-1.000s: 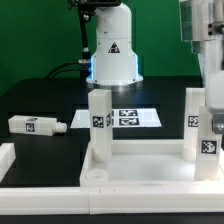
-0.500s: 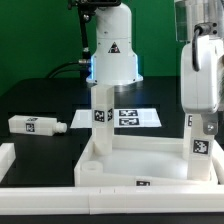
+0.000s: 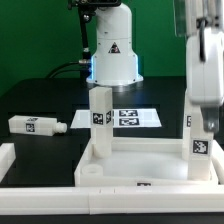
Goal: Assemble desk
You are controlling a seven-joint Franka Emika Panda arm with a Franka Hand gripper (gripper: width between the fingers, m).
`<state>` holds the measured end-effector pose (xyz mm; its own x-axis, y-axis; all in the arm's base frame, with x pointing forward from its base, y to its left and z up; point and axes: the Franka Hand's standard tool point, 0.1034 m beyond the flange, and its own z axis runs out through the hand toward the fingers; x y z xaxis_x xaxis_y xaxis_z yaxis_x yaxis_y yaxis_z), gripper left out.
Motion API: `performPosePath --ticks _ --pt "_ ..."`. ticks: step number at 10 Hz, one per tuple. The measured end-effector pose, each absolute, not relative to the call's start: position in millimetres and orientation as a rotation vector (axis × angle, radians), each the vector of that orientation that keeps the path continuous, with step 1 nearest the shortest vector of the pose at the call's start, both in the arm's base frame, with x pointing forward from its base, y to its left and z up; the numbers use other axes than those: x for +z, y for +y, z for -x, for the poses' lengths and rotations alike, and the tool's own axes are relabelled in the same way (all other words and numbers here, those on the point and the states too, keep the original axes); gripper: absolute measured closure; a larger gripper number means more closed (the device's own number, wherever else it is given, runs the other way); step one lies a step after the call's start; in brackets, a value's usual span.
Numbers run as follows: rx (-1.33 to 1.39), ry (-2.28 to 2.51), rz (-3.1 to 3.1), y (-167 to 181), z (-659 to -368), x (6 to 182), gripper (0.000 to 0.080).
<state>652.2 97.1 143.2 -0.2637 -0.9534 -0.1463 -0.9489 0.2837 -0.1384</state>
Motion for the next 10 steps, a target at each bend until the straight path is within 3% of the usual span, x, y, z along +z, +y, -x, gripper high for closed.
performPosePath --ticks 1,7,10 --pt "-0.050 2.319 1.785 87 -654 154.3 0.0164" --pt "-0.068 2.259 1.874 84 -653 149.0 0.0151" --pt "-0.113 1.985 2.143 49 -629 164.2 0.0151"
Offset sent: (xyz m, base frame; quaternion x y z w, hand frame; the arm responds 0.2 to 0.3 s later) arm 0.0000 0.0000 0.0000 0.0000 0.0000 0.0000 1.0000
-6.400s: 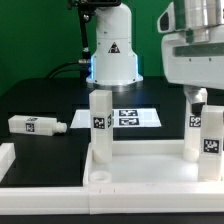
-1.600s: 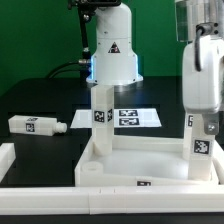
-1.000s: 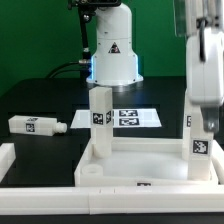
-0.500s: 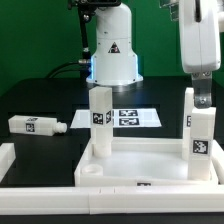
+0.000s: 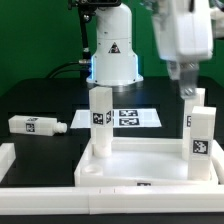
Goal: Assemble desk
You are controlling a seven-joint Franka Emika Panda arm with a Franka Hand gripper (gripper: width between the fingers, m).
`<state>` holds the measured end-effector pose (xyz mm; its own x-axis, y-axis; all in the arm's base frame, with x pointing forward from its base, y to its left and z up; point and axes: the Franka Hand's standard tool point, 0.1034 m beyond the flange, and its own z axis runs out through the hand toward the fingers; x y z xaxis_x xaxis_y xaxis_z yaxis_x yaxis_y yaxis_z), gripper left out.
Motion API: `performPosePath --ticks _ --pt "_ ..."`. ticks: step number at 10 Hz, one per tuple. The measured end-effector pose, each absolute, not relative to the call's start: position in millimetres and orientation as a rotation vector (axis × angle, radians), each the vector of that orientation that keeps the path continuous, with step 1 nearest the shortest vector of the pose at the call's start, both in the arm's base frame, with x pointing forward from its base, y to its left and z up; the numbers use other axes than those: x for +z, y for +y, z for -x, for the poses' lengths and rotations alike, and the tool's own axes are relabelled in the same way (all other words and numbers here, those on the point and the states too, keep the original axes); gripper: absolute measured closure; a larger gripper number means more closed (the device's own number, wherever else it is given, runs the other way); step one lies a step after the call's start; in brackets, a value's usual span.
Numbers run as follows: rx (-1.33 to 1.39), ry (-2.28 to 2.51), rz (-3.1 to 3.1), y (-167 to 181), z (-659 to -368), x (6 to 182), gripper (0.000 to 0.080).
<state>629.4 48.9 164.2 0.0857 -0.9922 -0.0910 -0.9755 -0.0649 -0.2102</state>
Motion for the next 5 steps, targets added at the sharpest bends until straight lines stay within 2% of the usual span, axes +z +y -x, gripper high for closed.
performPosePath --ticks 5 --pt "-0.148 1.888 2.229 43.7 -630.1 163.3 0.0151"
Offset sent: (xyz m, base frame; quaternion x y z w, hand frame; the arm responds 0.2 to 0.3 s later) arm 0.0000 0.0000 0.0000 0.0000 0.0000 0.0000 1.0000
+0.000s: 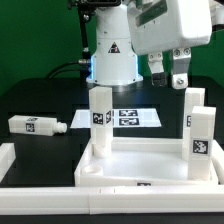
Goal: Assemble desk
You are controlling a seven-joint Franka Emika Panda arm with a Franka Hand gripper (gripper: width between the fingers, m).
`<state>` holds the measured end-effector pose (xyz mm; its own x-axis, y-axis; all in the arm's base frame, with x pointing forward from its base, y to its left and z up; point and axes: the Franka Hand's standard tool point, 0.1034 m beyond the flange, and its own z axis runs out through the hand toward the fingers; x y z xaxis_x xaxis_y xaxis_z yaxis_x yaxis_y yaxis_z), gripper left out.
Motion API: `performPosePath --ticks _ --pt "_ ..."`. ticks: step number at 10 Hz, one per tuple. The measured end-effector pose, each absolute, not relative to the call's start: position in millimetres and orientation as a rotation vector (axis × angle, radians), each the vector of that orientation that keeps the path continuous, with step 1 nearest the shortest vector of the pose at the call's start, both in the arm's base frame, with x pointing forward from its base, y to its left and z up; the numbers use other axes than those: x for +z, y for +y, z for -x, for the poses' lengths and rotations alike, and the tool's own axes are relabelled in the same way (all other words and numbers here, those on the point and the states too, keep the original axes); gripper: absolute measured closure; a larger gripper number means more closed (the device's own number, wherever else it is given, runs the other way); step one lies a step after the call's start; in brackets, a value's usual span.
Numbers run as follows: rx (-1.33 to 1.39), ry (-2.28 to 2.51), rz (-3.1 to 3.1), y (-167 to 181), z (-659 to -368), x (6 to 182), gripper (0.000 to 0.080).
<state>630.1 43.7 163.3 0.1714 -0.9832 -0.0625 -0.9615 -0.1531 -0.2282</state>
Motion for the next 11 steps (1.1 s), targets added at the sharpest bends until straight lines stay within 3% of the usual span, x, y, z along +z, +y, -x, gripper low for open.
performPosePath --ticks 4,9,11 --pt "-0.152 1.882 2.188 -28 -591 176.9 0.0151" --pt "-0.159 1.866 2.198 -28 -592 173.4 0.0151" --pt "-0.150 1.820 2.200 -67 -568 159.8 0.0151"
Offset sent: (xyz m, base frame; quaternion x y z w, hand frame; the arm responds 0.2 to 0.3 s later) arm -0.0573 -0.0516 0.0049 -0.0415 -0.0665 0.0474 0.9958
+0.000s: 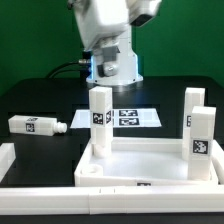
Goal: Assemble desk
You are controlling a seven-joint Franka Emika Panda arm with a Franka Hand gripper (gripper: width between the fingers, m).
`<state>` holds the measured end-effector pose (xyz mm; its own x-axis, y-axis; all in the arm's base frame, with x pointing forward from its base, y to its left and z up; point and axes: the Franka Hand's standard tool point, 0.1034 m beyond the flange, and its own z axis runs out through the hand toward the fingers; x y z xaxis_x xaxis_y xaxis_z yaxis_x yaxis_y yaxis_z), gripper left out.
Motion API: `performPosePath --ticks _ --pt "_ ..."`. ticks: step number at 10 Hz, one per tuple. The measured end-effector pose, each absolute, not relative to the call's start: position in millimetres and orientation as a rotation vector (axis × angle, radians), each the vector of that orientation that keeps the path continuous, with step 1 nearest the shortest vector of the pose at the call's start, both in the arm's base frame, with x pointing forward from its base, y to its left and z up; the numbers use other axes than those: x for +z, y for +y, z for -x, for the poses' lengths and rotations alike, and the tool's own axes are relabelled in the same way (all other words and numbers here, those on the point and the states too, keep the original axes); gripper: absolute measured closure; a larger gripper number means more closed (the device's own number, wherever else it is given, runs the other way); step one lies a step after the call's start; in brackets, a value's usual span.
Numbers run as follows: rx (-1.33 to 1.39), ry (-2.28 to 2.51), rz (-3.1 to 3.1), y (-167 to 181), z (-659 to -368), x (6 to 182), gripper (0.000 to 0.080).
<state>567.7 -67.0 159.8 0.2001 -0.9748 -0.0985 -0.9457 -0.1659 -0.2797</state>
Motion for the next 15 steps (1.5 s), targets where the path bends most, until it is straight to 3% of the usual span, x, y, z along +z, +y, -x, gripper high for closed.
performPosePath --ticks 2,3,8,9,10,11,13,14,15 --pt "-0.117 1.822 2.199 -110 -527 143.8 0.0151" --pt "-0.111 1.848 2.185 -125 -521 140.3 0.0151" --pt "-0.100 1.857 2.188 -120 -520 133.8 0.0151" --pt "-0.047 1.858 2.174 -104 -515 113.6 0.0151" --pt "0.059 1.837 2.168 -106 -513 104.8 0.0151" --pt "0.073 1.873 2.123 -126 -509 107.5 0.0151" --pt "0.156 1.893 2.074 -141 -485 98.7 0.0151" --pt "0.181 1.896 2.077 -137 -456 87.5 0.0151" --pt "0.187 1.914 2.060 -142 -442 86.9 0.0151"
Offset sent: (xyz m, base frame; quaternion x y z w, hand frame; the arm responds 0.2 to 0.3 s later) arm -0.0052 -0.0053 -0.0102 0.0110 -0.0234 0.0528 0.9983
